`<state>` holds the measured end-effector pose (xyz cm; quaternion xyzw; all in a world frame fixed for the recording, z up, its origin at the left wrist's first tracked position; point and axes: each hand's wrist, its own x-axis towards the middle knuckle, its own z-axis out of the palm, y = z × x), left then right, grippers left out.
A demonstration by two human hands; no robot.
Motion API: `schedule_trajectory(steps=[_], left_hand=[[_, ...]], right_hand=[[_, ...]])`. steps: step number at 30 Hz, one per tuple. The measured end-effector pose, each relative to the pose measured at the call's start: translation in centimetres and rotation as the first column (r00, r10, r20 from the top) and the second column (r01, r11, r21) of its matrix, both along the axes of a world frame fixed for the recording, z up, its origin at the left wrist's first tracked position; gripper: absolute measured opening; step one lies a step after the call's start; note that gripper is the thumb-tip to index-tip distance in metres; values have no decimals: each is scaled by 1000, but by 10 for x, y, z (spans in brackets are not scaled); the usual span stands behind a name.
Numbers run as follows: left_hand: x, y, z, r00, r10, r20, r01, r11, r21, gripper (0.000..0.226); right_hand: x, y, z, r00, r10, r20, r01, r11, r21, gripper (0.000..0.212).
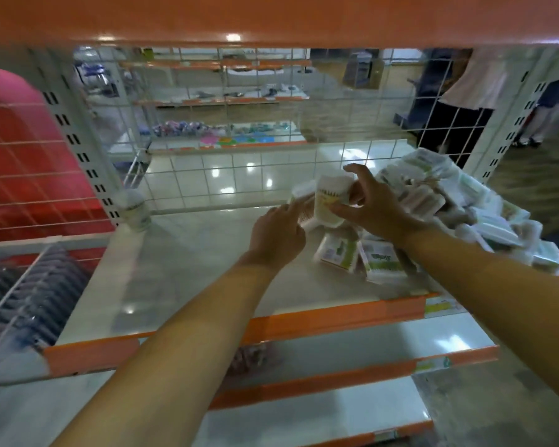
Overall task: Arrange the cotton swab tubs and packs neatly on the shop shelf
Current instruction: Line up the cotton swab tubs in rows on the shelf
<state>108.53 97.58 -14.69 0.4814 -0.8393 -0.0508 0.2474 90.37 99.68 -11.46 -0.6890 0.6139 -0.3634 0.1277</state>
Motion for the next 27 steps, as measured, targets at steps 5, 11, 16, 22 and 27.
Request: schedule_trajectory(steps=[5, 11, 16, 22, 27], left_hand=[[45, -6, -11, 997, 71, 43, -73, 997, 38, 42], [100, -9, -25, 988, 148, 44, -149, 989, 22, 41], [142, -9, -34, 976, 204, 78, -204, 979, -9, 38], [188, -7, -37, 950, 297, 94, -300, 953, 30, 39], [223, -6, -38, 935, 343, 94, -348, 936, 45, 35]], right_hand=[[50, -16, -15, 995, 99, -6, -99, 995, 17, 70], [103, -36, -35, 988, 153, -38, -153, 988, -19, 72], [147, -48, -46, 974, 219, -61, -220, 976, -4, 73], [197, -63, -63, 960, 276, -56, -277, 961, -13, 77], [238, -70, -71, 945, 322, -67, -324, 946, -22, 74]])
